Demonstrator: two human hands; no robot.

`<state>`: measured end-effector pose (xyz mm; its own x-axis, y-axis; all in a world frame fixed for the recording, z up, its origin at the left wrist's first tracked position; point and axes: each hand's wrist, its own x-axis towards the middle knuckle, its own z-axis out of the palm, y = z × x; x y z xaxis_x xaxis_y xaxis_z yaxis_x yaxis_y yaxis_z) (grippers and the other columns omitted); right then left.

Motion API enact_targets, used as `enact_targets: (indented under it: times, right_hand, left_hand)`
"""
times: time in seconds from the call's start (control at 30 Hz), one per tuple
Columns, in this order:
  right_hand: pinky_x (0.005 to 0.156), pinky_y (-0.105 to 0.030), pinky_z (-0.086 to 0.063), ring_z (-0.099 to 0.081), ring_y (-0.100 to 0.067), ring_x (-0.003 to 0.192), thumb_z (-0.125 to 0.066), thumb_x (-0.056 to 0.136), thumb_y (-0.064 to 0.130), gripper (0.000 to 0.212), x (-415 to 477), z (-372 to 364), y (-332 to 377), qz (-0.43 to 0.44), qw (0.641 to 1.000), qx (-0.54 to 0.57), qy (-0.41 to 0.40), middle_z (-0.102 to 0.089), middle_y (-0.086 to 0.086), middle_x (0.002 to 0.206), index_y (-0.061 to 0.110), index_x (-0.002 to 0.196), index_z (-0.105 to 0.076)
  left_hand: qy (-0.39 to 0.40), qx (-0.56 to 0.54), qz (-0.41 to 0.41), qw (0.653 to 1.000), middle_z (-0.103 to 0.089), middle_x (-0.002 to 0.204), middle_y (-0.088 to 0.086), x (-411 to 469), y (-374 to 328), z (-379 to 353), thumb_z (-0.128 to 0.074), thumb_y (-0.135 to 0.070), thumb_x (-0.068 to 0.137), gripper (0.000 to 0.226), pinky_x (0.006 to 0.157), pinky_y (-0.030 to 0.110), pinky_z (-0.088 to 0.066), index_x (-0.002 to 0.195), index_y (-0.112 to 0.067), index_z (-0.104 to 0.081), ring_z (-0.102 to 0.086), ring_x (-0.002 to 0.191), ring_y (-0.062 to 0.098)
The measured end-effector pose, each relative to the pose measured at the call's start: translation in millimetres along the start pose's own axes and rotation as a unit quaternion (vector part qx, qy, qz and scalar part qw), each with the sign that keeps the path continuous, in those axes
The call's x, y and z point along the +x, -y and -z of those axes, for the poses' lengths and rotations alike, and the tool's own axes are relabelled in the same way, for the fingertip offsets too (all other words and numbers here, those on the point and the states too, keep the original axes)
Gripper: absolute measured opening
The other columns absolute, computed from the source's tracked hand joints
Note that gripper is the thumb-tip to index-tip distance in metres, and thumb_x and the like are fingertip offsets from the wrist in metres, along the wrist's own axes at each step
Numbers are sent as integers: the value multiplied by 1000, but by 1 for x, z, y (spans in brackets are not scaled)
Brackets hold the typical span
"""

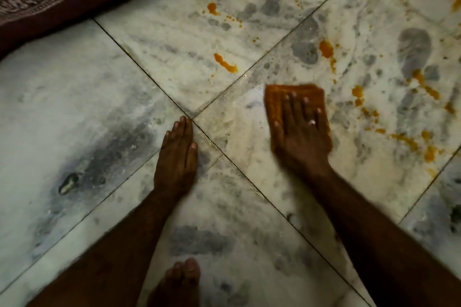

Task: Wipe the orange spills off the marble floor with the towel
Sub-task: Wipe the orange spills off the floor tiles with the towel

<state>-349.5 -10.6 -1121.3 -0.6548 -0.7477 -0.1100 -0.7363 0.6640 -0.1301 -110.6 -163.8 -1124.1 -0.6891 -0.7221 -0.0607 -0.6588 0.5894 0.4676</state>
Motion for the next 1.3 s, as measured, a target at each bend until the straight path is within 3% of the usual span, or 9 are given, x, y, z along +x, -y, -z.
enact_targets:
  times: [0.1,0.23,0.37,0.57,0.77,0.93,1.03,1.13,1.3]
  right_hand:
    - [125,-53,-11,-15,-30,156,-24,103,44,68,-74,-5,0,-42,999,-7,-1,-13,-10,170,11,161,-17]
    - [119,-57,-28,-19,-32,155,-38,103,42,64,-152,-20,57,169,986,9,8,-24,-11,167,11,158,-30]
    - [124,-51,-22,-24,-25,154,-38,104,45,60,-92,-25,100,342,939,16,10,-31,-4,165,19,158,-34]
    - [125,-44,2,-12,-22,157,-17,105,51,65,36,1,54,118,992,-17,35,-12,-2,170,20,162,-14]
    - [126,-49,-10,-17,-28,156,-25,103,46,68,-33,-2,-4,-13,999,-26,-13,-17,-10,169,12,161,-20]
    - [122,-54,-14,-19,-35,154,-29,100,50,72,-44,-3,-11,50,997,-52,11,-22,-15,167,8,158,-28]
    - [119,-55,-24,-24,-35,153,-34,102,48,65,-25,-1,-8,247,966,-72,9,-30,-13,164,9,153,-41]
    - [124,-53,-17,-16,-32,156,-34,103,49,68,11,1,26,380,922,-70,41,-21,-11,168,14,160,-25]
    - [123,-55,-21,-9,-28,157,-30,103,56,71,84,13,48,236,968,-73,53,-12,-6,170,21,163,-14]
  left_hand:
    - [-14,-25,6,1000,-19,164,3,0,0,0,-20,-35,99,64,124,22,-1,156,-6,-25,-16,152,15]
    - [-18,-63,10,998,-17,160,-3,1,1,2,-23,-34,95,67,123,19,-2,155,-5,-26,-19,151,14]
    - [5,-90,-1,996,-14,160,-5,2,6,6,-20,-37,91,69,125,25,-3,155,-10,-18,-15,152,13]
    - [11,44,1,999,-8,167,5,3,3,-7,-14,-39,101,66,125,28,4,159,-9,-14,-4,155,16]
    - [7,141,29,990,-12,167,13,5,-7,-17,-20,-37,102,65,126,42,-11,159,-5,-15,-12,155,25]
    - [-7,142,86,986,-15,166,18,23,-32,-25,-24,-38,103,67,125,47,-17,158,-2,-14,-16,154,30]
    - [0,153,87,984,-13,166,19,20,-31,-23,-26,-37,103,67,125,48,-16,158,-2,-13,-14,155,30]
    - [-5,155,84,984,-15,165,20,22,-33,-22,-31,-35,103,66,124,50,-20,157,0,-16,-16,154,32]
    - [5,147,84,985,-18,164,21,22,-35,-16,-35,-34,101,67,120,54,-27,156,1,-20,-21,153,34]
